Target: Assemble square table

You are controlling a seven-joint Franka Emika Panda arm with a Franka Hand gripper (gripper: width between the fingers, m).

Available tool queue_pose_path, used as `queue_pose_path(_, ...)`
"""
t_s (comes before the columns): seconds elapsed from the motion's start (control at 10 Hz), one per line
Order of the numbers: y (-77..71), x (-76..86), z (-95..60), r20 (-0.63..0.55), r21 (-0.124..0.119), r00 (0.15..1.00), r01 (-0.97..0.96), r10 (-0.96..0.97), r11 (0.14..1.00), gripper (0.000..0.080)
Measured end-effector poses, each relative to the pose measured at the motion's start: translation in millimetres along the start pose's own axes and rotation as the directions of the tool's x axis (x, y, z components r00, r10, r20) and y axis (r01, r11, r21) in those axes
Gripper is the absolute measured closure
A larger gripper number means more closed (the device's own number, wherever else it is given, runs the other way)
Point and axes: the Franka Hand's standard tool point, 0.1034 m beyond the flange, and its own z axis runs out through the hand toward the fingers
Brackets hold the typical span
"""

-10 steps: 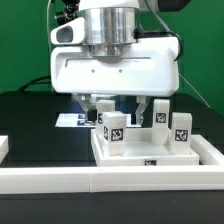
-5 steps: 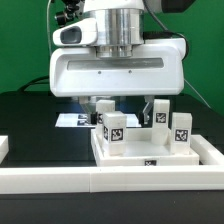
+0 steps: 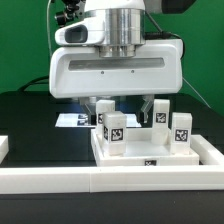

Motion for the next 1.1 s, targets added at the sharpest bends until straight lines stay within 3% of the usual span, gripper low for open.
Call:
queue_pose_path(0.2,4.2,-0.6,-0.1,0.000,-0.001,1.000,0.008,-0.008,1.000,0.0164)
queue_pose_path(0.4,4.1,-0.7,0.0,0.000,0.000,1.000,-0.010,0.010,1.000,0.0514)
queue_pose_path(0.7,4.2,-0.7,0.1,0.000,0.000,0.998,-0.057,0.057,0.998,0.0511)
queue_pose_path(1.1,4.0,-0.9,0.4,0.001,0.001,0.941,-0.338,0.338,0.941,0.0511)
